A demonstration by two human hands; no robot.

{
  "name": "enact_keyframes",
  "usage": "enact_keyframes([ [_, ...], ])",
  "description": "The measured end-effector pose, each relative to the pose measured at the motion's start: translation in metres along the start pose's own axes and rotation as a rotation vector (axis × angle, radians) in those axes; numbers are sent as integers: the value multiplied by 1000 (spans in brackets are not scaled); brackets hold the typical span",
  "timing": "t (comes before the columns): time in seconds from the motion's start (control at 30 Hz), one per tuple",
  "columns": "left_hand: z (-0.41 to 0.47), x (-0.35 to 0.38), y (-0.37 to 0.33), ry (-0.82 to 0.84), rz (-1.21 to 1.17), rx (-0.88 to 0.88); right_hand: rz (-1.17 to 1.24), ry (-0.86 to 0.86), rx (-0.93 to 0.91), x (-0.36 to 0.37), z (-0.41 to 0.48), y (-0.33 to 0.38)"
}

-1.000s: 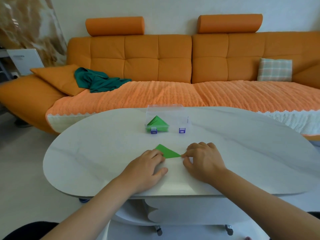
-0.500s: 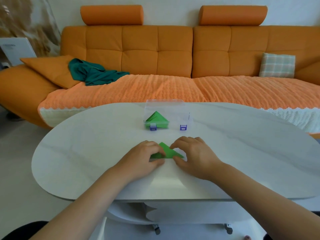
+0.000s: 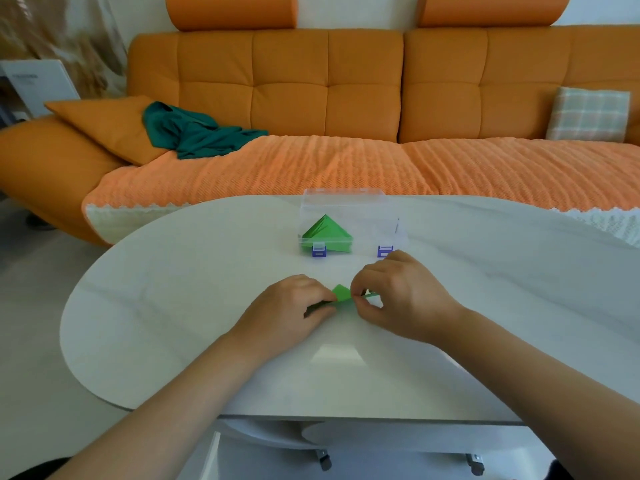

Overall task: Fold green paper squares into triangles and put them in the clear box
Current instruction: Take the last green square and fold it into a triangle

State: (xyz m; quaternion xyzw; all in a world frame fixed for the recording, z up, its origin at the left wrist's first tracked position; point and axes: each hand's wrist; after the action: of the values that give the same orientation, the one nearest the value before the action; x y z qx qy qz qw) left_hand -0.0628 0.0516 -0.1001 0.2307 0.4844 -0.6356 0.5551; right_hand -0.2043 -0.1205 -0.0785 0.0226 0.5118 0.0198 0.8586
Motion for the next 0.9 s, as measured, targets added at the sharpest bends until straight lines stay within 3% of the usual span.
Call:
enact_keyframes([
  [0.13,-1,-1,-4,-104,26,-46,62,-6,47,-1,2,4],
  [0.47,3,-4,-20,-146,62,-33,176,-63,147,-2,2,14],
  [0.67,10,-15,-17,-153,119,-13,172,-107,252,-12,4,13],
  [0.9,10,-35,-1,-232,188,-64,113,-39,358,-22,-1,-6],
])
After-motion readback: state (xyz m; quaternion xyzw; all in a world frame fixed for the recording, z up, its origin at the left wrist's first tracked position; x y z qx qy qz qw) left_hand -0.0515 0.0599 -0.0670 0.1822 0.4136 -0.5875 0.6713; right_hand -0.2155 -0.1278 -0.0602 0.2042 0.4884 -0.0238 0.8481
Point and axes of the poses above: each hand's wrist, its own z-axis towards the middle knuckle, its own x-axis out of the palm, y = z × x, and after that the axes turned 1 degree about -z, right-handed
